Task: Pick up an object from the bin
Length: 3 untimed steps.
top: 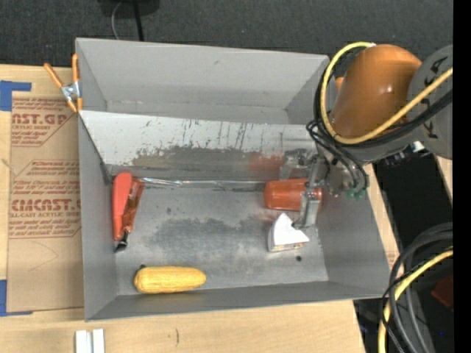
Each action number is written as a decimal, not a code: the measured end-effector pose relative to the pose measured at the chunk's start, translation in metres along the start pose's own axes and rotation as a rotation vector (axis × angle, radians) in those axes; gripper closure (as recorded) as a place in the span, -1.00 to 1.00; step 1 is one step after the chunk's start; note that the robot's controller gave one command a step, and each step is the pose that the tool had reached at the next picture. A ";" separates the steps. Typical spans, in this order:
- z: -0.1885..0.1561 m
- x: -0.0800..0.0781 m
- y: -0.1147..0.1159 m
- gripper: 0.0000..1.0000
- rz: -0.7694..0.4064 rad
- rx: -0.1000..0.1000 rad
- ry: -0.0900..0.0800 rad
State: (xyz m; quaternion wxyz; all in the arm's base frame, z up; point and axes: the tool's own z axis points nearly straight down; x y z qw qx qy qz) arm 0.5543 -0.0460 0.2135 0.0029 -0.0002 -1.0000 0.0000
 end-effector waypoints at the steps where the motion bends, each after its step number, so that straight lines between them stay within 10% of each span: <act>1: -0.005 -0.001 0.000 -1.00 -0.001 0.001 -0.008; 3: 0.123 -0.037 -0.068 -1.00 -0.005 -0.002 -0.024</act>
Offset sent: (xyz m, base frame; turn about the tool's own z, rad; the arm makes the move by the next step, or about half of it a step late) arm 0.0339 -0.0729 -0.1435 -0.1956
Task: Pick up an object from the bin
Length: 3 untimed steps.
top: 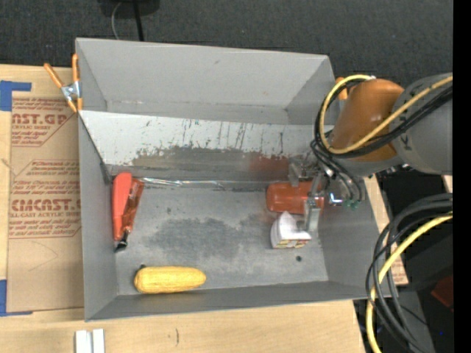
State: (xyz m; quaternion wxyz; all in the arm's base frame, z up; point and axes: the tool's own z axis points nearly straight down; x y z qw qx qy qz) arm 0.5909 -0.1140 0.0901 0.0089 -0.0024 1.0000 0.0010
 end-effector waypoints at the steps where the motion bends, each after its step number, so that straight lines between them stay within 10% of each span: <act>1: 0.039 -0.004 -0.016 -1.00 0.003 0.000 0.010; 2: 0.024 -0.001 -0.017 -1.00 0.186 -0.001 -0.002; 3: 0.019 0.006 -0.033 1.00 0.369 -0.008 0.008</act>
Offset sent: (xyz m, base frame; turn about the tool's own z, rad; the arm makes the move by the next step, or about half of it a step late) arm 0.0005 -0.0188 -0.0201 0.1976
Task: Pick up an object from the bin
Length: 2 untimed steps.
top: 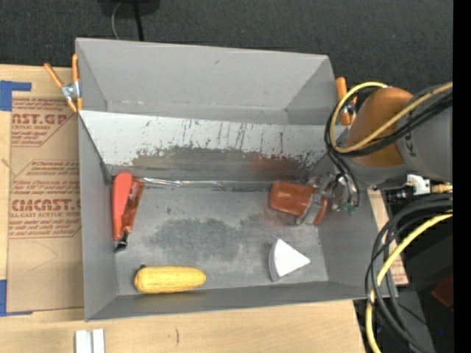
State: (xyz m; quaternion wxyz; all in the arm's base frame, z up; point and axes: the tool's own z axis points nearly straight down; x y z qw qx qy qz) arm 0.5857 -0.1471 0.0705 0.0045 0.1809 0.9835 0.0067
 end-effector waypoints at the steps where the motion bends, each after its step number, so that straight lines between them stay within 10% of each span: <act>1: 0.000 0.000 0.000 1.00 0.000 0.000 0.000; 2: -0.004 0.001 0.000 1.00 0.000 0.001 0.004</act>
Offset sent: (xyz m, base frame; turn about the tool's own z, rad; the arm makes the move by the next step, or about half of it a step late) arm 0.0001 0.0002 0.0685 0.0000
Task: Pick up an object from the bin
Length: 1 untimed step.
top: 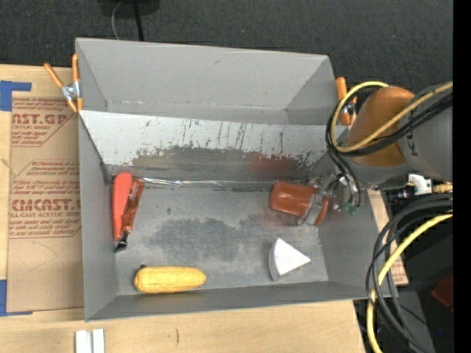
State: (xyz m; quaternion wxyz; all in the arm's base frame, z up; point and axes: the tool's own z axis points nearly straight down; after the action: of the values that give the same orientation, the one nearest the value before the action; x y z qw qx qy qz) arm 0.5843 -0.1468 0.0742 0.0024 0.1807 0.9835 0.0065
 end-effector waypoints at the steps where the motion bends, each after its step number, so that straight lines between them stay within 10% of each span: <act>1: -0.018 0.001 -0.001 1.00 0.000 0.002 0.003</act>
Offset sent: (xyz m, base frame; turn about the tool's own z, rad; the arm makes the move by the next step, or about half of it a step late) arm -0.0001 -0.0001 0.0798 0.0000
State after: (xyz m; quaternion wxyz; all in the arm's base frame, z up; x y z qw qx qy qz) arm 0.5828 -0.1475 0.0923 0.0007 0.1807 0.9835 0.0057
